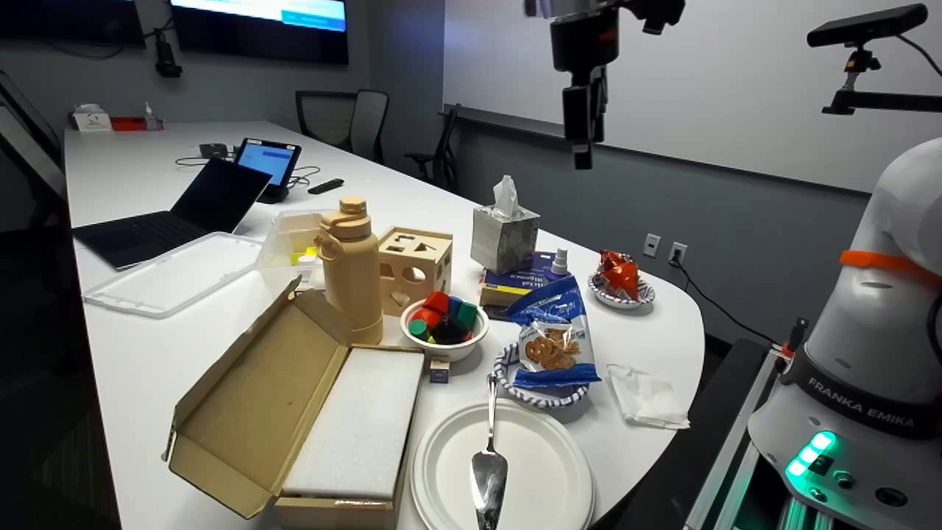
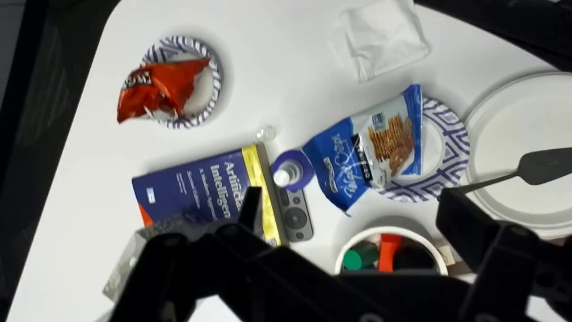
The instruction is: Close the cardboard box
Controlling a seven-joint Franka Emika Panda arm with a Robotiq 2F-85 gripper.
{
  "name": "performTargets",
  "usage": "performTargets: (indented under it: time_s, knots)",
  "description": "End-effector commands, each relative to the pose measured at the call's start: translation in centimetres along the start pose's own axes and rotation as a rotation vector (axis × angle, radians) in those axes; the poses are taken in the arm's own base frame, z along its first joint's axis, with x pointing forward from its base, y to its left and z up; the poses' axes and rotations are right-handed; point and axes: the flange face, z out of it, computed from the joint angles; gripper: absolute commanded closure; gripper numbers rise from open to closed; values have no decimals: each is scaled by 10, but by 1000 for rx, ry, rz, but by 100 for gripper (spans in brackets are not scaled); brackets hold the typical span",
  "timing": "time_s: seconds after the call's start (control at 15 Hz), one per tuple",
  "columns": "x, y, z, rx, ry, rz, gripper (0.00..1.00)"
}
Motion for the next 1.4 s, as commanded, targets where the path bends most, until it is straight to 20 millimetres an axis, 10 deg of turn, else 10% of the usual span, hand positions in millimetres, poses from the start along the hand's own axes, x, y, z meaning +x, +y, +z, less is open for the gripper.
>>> performTargets:
  time_s: [0.0, 0.87, 1.33]
  knots:
    - [71, -48, -24, -91, 76, -131, 0]
    - [288, -230, -17, 146, 466, -581, 0]
    - [338, -257, 34, 268, 358, -708, 0]
